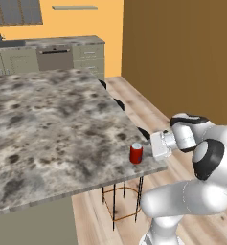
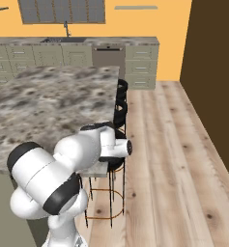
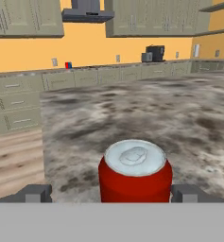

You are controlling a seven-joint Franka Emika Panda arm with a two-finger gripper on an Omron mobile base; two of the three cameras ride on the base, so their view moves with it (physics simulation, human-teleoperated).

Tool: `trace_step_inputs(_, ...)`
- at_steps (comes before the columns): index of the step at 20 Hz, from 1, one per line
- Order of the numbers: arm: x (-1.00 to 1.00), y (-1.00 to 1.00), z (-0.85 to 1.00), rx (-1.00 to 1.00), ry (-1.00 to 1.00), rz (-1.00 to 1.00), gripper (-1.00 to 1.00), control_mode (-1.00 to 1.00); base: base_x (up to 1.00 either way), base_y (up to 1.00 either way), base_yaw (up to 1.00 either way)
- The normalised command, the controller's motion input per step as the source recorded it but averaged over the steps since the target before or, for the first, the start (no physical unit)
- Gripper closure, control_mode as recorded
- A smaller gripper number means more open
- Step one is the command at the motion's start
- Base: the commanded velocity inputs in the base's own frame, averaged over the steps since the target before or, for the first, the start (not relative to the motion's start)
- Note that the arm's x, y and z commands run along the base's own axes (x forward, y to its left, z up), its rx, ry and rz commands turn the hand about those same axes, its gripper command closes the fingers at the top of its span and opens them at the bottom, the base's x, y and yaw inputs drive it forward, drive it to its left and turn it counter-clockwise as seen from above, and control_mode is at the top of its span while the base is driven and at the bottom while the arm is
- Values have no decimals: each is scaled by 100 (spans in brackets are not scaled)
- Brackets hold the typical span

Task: Four empty soda cans are scattered around the kitchen. Gather all the cans and cluster them next to the stove for recycling.

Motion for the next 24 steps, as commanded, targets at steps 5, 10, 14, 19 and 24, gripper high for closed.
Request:
trace_step_inputs(5, 0, 7, -6, 1, 0, 0, -100, -100, 0, 0, 0)
trace_step_inputs(10, 0, 10, -5, 1, 0, 0, -100, -100, 0, 0, 0)
trace_step_inputs(14, 0, 13, -1, 0, 0, 0, -100, -100, 0, 0, 0)
trace_step_inputs(19, 1, 11, 0, 0, 0, 0, -100, -100, 0, 0, 0)
trace_step_inputs(24, 1, 11, 0, 0, 0, 0, -100, -100, 0, 0, 0)
